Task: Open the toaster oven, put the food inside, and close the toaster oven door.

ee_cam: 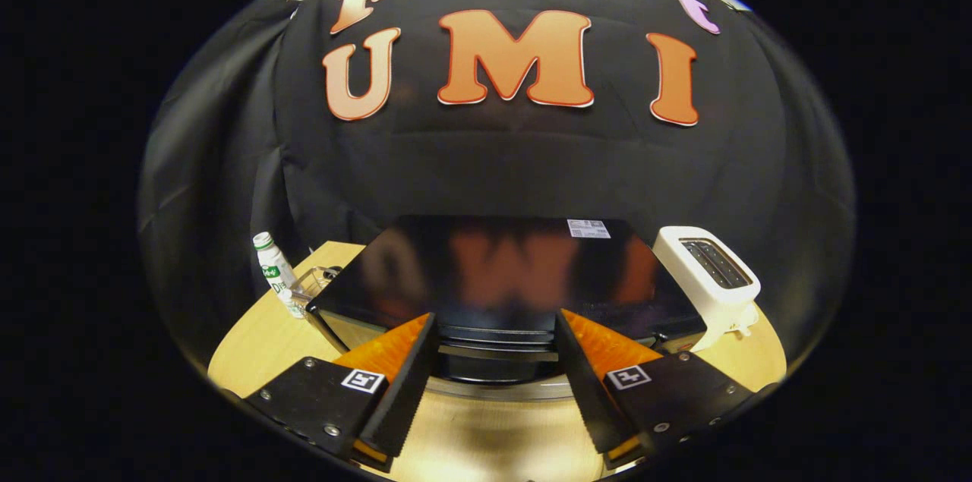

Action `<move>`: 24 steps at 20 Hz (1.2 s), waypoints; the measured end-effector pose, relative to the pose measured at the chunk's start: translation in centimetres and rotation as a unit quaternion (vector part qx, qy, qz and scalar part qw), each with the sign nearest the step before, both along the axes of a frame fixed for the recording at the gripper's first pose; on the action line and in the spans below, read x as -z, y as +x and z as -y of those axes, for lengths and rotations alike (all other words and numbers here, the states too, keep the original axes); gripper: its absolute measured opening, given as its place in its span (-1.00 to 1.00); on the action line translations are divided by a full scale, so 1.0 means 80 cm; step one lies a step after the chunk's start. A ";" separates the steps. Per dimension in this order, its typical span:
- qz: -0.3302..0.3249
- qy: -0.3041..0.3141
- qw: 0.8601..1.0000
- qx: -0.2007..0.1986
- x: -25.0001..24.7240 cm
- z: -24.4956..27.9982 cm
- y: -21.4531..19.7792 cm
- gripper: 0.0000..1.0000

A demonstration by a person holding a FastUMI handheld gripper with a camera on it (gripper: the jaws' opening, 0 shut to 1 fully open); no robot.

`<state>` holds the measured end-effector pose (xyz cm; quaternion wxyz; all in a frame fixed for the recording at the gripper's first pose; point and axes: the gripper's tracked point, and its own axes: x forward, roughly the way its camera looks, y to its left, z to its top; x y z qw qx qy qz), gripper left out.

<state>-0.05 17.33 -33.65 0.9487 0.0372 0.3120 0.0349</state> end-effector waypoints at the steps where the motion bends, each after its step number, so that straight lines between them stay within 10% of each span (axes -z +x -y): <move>1: 0.004 0.017 1.000 0.007 -0.002 -0.005 -0.010 0.71; 12: -0.078 0.046 0.991 -0.097 0.034 -0.024 -0.151 0.57; 24: -0.237 0.085 0.964 -0.087 0.132 -0.028 -0.221 0.51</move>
